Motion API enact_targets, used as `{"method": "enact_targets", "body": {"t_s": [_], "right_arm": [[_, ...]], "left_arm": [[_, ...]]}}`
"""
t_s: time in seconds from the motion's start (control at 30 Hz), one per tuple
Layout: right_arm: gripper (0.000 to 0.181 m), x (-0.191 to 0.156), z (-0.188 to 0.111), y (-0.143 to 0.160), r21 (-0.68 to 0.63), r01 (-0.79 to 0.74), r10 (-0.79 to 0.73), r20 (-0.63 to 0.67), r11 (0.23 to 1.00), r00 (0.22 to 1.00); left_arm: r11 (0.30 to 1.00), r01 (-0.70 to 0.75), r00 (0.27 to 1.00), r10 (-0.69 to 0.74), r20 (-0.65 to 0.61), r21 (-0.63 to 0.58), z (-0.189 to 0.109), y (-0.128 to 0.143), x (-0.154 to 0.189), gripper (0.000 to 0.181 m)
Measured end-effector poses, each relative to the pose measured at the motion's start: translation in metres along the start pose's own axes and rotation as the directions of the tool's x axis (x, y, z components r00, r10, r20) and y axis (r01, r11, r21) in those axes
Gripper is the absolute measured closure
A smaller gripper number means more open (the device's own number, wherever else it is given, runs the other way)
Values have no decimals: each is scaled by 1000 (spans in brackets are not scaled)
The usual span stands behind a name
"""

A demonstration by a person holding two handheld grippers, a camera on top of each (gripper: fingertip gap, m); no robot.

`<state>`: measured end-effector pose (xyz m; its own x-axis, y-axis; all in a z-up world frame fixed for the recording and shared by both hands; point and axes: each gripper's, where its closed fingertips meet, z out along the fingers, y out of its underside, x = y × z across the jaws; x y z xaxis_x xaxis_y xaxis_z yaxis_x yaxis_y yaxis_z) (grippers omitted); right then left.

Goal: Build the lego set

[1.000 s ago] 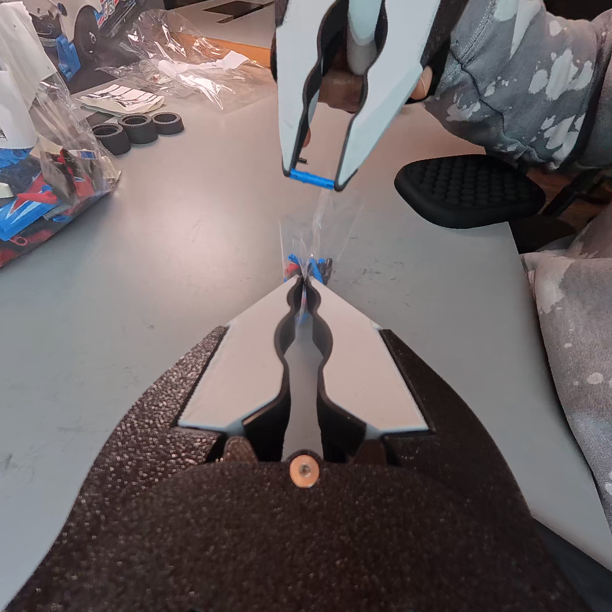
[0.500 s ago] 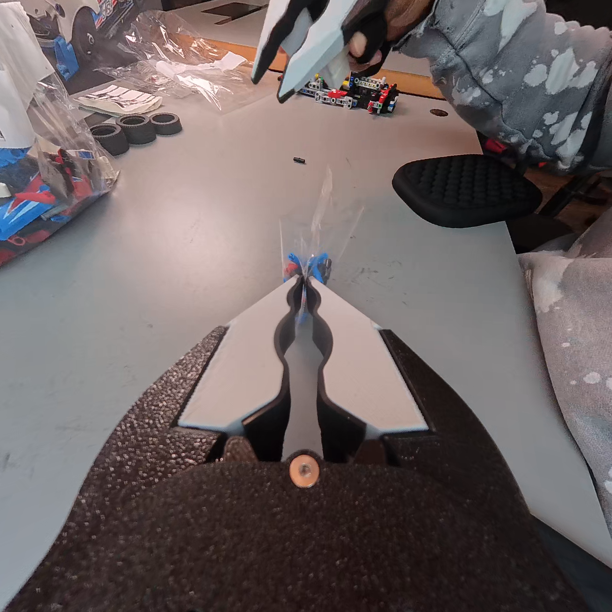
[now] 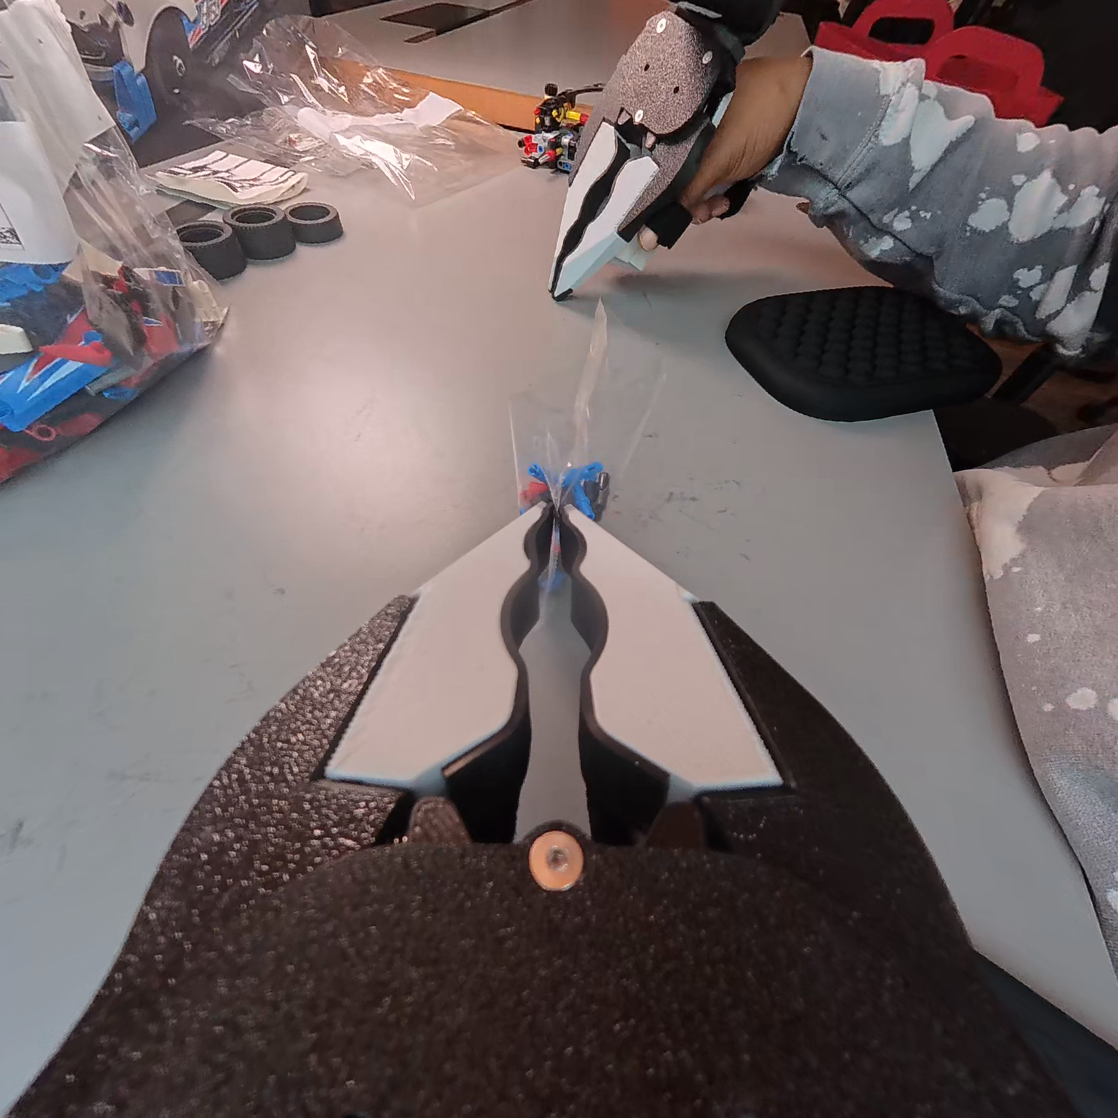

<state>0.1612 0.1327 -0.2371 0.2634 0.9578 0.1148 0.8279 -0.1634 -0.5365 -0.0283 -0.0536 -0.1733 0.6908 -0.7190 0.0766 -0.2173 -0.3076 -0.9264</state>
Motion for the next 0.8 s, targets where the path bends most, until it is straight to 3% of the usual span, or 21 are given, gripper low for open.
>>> {"method": "enact_targets", "body": {"t_s": [0.07,0.13,0.23,0.33,0.43,0.5,0.57,0.7,0.8], "right_arm": [[177,-8,-2,-16,56,13,-14,30,998,999],[177,-35,-18,-59,214,35,-63,130,976,990],[177,-103,-61,-135,476,117,-265,258,872,929],[177,-164,-75,-174,556,206,-435,319,805,842],[174,-198,-55,-178,529,300,-526,349,794,776],[169,-203,-38,-173,494,349,-547,341,796,765],[163,-208,-40,-173,523,317,-546,371,791,751],[148,-189,-59,-172,583,207,-497,397,786,772],[136,-171,-46,-145,542,255,-503,378,801,777]], "left_arm": [[1000,1,1000,-1,-2,0,0,0,0,180],[1000,1,1000,-1,-2,0,1,0,0,180],[1000,3,1000,-3,-2,1,0,0,0,180],[1000,-3,1000,3,1,0,0,0,0,179],[1000,-7,1000,7,3,0,0,0,1,179],[1000,-5,1000,5,0,1,-1,0,1,179],[1000,-5,1000,5,-3,2,-1,1,1,179],[1000,-1,1000,1,-10,4,-1,0,2,179],[1000,0,1000,0,-13,5,-1,0,2,179]]}}
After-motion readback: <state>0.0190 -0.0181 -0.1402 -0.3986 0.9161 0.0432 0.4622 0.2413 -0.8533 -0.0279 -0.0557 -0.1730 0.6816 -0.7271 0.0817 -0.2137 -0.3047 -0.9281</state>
